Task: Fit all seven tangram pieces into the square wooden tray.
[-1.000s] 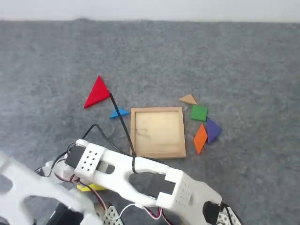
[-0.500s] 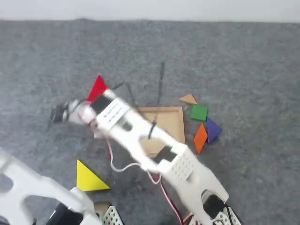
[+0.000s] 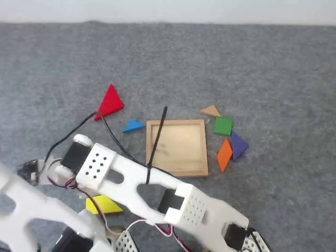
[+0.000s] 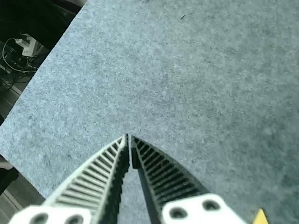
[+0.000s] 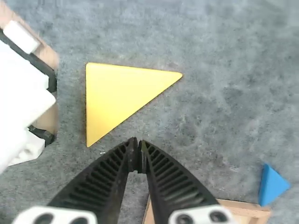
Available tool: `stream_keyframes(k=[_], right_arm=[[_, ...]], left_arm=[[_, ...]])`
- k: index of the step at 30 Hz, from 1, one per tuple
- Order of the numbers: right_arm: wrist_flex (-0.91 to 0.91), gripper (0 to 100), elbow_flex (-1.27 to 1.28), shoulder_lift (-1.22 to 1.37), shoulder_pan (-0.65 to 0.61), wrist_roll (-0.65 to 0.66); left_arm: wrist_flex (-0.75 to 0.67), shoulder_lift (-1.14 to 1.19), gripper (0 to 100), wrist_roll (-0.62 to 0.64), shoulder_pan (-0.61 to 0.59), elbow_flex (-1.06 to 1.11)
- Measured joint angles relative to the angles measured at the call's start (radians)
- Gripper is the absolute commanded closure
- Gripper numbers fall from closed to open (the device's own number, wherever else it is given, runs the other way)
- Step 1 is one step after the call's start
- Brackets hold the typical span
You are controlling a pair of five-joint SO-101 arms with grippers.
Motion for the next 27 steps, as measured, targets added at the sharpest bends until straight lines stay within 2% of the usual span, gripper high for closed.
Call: stream_keyframes(k=[4,10,14,17,21,23,27], right_arm=[[0.000,98.0,0.008,0.000,0.002,-0.002],[0.000,98.3,0.104,-0.002,0.011,0.052],[0.000,98.4,0.150,-0.063,0.091,-0.014],[0.000,98.4,0.207,-0.175,0.227,-0.100],[0.000,98.3,0.330,-0.367,0.482,-0.204],[0.000,98.3,0.402,-0.493,0.614,-0.222],[0.000,98.0,0.526,-0.752,0.832,-0.235]], left_arm=[[0.031,0.000,98,-0.005,0.000,-0.075],[0.031,0.000,98,0.009,-0.034,-0.321],[0.074,-0.002,98,0.023,-0.037,-0.381],[0.163,0.000,98,0.017,-0.035,-0.342],[0.181,-0.002,98,-0.084,-0.031,-0.150],[0.181,0.000,98,-0.183,0.003,0.003],[0.181,0.000,98,-0.476,0.081,0.370]])
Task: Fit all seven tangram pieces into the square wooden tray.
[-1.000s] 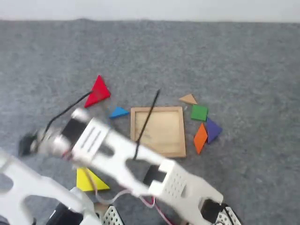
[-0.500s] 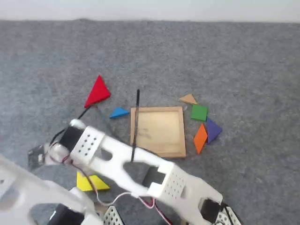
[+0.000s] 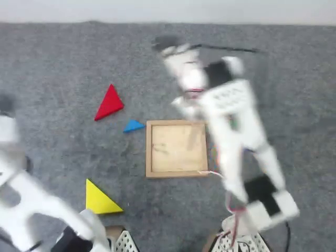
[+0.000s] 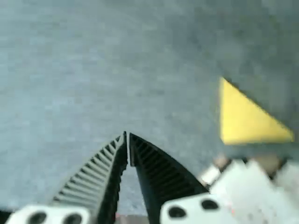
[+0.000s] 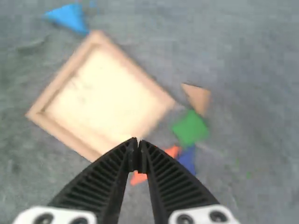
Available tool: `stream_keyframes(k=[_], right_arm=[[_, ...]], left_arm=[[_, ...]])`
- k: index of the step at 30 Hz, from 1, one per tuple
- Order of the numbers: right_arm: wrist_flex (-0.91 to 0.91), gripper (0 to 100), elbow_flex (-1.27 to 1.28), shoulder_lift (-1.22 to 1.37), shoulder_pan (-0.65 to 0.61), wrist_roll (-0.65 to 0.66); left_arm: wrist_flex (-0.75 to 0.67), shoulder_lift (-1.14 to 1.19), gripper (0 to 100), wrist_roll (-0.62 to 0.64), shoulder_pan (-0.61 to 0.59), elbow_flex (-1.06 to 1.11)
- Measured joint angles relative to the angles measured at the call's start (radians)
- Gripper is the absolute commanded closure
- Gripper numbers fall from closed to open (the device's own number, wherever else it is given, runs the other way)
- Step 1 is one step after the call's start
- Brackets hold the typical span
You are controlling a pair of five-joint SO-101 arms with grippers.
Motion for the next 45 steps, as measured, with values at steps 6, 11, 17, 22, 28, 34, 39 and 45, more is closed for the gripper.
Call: stream_keyframes(k=[6,11,17,22,28,34,39,45], right_arm=[[0.002,98.0,0.152,-0.175,0.103,0.000],[0.002,98.0,0.187,-0.176,0.101,-0.003],[0.002,98.0,0.187,-0.176,0.100,-0.003],[0.002,98.0,0.187,-0.176,0.098,-0.002],[0.002,98.0,0.187,-0.176,0.107,-0.002],[0.002,98.0,0.187,-0.176,0.107,-0.002],[0.002,97.9,0.187,-0.176,0.107,-0.002],[-0.003,97.9,0.187,-0.176,0.107,-0.006]], left_arm=[[0.000,0.015,98,-0.170,0.180,0.374],[0.000,0.198,99,-0.157,0.295,0.359],[0.000,0.649,99,-0.087,0.433,0.238],[-0.066,0.793,99,-0.003,0.563,0.244],[-0.143,0.769,99,0.149,0.626,0.287],[-0.201,0.658,99,0.221,0.569,0.298],[-0.532,0.485,99,0.238,0.381,0.302],[-0.694,0.336,99,0.295,0.207,0.296]])
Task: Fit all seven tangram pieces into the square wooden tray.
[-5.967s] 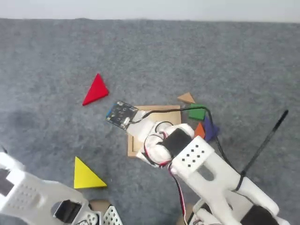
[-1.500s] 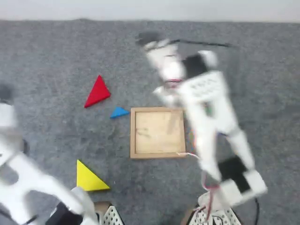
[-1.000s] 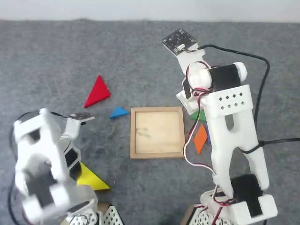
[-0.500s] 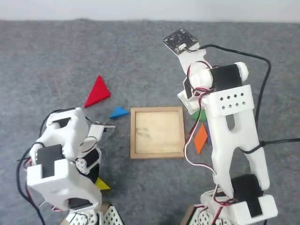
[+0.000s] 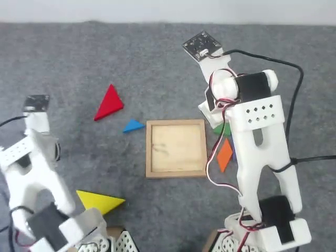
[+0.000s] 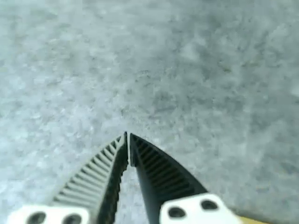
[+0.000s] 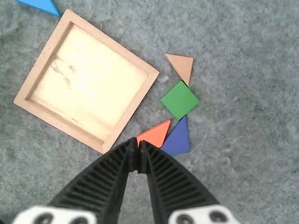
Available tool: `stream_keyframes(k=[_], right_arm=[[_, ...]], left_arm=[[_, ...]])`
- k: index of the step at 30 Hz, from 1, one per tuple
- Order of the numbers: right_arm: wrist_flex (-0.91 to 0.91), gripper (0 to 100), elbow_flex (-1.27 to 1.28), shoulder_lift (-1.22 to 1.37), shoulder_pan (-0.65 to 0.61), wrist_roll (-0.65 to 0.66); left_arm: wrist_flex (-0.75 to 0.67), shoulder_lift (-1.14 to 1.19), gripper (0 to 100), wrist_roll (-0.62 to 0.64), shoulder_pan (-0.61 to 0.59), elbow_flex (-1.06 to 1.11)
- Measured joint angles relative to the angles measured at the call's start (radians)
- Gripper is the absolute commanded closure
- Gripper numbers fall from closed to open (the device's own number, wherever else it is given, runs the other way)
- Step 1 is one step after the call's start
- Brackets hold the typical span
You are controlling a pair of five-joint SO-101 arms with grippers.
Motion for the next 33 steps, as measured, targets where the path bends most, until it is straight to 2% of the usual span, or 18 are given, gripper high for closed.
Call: stream_keyframes(k=[2,5,10,11,13,16,19,25,27,30,33], right_arm=[[-0.003,97.9,0.000,0.000,0.000,-0.015],[-0.003,97.9,0.000,0.000,0.000,-0.028],[-0.003,97.9,0.000,0.000,0.000,-0.031],[-0.003,97.9,0.000,0.000,0.000,-0.031],[-0.003,97.9,0.000,0.000,0.000,-0.031],[-0.003,97.9,0.000,0.000,0.000,-0.031],[-0.003,97.9,0.000,0.000,0.000,-0.031],[-0.003,97.9,0.000,0.000,0.000,-0.031],[-0.003,97.9,0.000,0.000,0.000,-0.031],[-0.003,97.9,0.000,0.000,0.000,-0.031],[-0.005,97.9,0.000,0.000,0.000,-0.031]], left_arm=[[0.052,-0.034,99,0.008,-0.008,-0.032],[0.232,-0.107,98,-0.012,-0.003,-0.114],[0.628,-0.293,94,-0.287,0.052,-0.183],[0.655,-0.328,94,-0.347,0.063,-0.172],[0.680,-0.362,95,-0.400,0.095,-0.109],[0.687,-0.313,97,-0.459,0.207,0.048],[0.684,-0.160,98,-0.430,0.308,0.074],[0.683,0.301,98,-0.377,0.331,-0.034],[0.644,0.430,98,-0.359,0.330,-0.041],[0.565,0.471,98,-0.267,0.324,0.003],[0.545,0.440,98,-0.195,0.331,0.049]])
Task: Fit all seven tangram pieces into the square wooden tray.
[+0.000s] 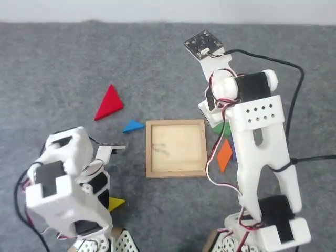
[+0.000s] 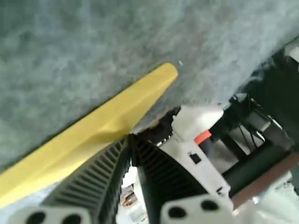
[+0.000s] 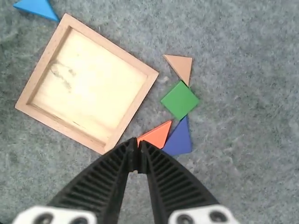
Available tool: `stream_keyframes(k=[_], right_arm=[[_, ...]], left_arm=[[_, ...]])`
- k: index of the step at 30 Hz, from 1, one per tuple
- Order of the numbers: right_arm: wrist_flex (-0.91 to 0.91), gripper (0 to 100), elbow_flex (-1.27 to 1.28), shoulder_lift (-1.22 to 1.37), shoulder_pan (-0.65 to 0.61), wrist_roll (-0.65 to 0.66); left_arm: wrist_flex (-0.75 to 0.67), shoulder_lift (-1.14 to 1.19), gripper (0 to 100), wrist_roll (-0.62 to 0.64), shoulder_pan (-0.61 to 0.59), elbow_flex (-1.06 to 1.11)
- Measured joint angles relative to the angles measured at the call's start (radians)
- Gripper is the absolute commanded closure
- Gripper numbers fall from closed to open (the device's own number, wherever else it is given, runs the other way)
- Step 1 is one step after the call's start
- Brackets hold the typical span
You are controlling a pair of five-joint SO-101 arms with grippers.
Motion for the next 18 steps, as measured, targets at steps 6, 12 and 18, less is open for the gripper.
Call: stream_keyframes(k=[6,12,18], right_arm=[[-0.017,97.9,0.012,0.000,0.000,0.000],[-0.026,97.9,0.012,0.000,0.000,0.000],[-0.028,97.9,0.012,0.000,0.000,0.000]], left_arm=[[-0.098,-0.212,98,0.077,-0.015,0.147],[-0.315,-0.531,98,0.141,-0.112,0.259],[-0.446,-0.707,98,0.141,-0.258,0.258]])
